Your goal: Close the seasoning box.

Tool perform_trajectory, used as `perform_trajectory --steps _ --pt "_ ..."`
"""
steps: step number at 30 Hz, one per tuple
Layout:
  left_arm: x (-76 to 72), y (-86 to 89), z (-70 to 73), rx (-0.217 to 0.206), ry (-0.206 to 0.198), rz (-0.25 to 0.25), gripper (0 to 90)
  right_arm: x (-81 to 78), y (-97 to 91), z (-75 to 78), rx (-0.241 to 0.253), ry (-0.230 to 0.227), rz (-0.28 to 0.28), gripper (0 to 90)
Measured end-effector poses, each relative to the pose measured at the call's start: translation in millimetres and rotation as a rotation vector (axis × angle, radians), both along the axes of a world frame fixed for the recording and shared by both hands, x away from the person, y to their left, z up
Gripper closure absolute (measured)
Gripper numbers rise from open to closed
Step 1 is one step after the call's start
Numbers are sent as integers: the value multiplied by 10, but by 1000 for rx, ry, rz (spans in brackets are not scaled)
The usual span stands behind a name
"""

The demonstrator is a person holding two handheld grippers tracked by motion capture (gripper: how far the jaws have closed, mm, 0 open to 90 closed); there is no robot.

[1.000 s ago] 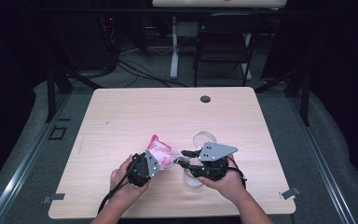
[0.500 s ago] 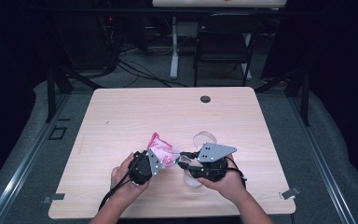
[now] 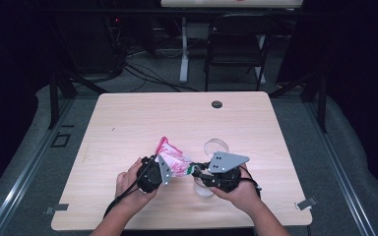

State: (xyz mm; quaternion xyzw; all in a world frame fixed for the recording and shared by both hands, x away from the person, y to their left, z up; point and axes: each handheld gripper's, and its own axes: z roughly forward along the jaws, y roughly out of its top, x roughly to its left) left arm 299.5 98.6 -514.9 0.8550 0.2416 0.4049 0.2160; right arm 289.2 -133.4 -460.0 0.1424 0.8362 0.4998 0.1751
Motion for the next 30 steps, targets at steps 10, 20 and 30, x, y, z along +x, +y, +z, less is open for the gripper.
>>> perform_trajectory --steps 10,20,30 --pt "-7 -32 37 19 -49 -9 581 -3 -46 16 24 8 -10 900" --pt "-21 -82 53 36 -97 -21 582 9 -97 26 54 47 -23 900" --pt "-45 -156 102 127 -138 -47 584 -12 -162 25 49 29 -52 900"
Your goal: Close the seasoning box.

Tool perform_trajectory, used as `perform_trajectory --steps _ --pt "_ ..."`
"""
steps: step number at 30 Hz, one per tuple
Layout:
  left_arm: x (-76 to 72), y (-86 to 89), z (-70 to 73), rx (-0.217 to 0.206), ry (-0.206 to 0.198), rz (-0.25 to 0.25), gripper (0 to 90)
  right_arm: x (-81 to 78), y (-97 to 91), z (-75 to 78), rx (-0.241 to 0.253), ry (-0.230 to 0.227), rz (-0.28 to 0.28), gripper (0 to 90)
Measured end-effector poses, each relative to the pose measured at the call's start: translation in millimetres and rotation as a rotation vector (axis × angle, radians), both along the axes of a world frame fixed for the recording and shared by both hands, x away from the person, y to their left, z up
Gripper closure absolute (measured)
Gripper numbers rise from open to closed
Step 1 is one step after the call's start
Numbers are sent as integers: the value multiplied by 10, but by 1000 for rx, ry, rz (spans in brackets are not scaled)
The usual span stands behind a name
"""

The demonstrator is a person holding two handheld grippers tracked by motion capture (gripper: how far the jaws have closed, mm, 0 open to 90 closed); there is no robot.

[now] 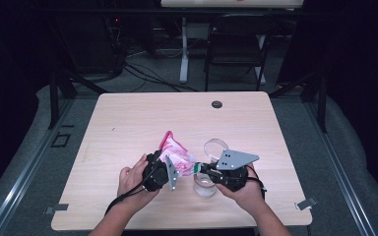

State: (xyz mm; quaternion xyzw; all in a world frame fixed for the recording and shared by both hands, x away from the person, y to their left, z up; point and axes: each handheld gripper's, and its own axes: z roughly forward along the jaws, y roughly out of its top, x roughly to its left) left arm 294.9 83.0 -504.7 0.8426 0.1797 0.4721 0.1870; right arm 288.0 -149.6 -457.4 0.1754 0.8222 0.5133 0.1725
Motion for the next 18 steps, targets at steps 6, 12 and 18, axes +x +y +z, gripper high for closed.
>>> perform_trajectory --steps 6,12,18 --pt "-3 -31 25 14 -17 -7 585 -14 -29 10 -1 -11 -8 900" --pt "-13 -65 46 41 -36 -19 585 -24 -63 10 1 -12 -15 900" --pt "-17 -86 49 56 -53 -30 586 -42 -92 4 4 -16 -16 900"
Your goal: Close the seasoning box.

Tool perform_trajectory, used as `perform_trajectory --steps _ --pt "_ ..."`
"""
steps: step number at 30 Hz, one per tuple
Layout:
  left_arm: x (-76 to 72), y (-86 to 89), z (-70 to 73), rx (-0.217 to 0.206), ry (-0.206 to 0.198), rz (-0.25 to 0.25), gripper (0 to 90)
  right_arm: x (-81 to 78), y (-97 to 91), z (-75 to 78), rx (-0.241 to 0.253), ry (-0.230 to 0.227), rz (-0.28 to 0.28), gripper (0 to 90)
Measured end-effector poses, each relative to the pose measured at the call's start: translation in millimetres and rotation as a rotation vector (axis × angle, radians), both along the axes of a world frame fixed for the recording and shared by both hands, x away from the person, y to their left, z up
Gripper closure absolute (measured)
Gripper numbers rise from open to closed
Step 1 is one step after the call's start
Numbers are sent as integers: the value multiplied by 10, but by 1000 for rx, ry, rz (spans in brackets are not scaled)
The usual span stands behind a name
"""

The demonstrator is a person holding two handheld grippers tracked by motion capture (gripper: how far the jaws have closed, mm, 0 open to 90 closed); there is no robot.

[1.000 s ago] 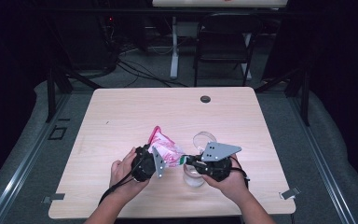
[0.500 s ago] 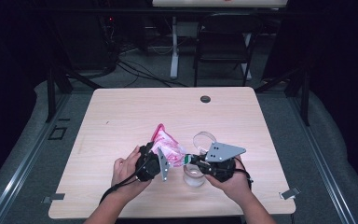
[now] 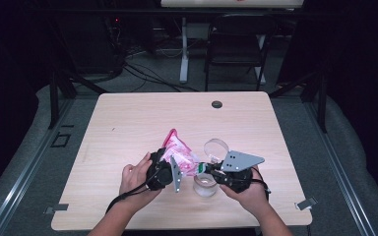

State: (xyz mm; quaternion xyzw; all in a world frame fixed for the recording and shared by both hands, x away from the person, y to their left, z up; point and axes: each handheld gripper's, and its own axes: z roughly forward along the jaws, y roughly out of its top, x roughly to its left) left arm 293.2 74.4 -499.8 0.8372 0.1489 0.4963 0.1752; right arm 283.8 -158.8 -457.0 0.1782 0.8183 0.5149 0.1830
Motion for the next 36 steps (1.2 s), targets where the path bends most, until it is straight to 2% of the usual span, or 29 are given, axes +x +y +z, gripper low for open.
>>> perform_trajectory --steps 15,36 --pt "-4 -34 50 56 -25 -11 587 -2 -45 -37 14 15 -2 900" --pt "6 -49 100 93 -42 -16 590 3 -82 -73 19 25 2 900"
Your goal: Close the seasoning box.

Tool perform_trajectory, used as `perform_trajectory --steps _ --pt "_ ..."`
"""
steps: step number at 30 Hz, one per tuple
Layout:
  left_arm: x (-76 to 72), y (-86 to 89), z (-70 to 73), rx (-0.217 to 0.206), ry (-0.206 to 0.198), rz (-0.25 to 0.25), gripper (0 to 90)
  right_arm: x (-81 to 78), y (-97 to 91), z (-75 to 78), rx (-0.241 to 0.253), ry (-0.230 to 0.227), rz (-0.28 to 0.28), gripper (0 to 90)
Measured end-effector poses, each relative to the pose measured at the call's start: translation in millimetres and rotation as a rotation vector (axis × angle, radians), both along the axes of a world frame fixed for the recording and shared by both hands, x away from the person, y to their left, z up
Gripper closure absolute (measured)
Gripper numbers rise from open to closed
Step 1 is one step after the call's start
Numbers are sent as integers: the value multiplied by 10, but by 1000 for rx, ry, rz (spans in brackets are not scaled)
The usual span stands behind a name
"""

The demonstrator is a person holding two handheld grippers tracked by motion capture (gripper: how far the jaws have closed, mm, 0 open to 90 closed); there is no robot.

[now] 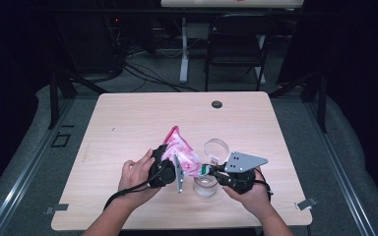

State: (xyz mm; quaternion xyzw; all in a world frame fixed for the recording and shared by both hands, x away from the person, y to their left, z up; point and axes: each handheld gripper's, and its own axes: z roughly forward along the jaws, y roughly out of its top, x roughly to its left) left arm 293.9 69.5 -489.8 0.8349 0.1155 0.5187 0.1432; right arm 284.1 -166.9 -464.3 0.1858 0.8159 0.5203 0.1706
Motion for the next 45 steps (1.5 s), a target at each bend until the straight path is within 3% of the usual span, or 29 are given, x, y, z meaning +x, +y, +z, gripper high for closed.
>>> perform_trajectory --steps 45 --pt "4 -47 129 73 -61 -11 592 7 -41 -20 -3 4 -4 900"
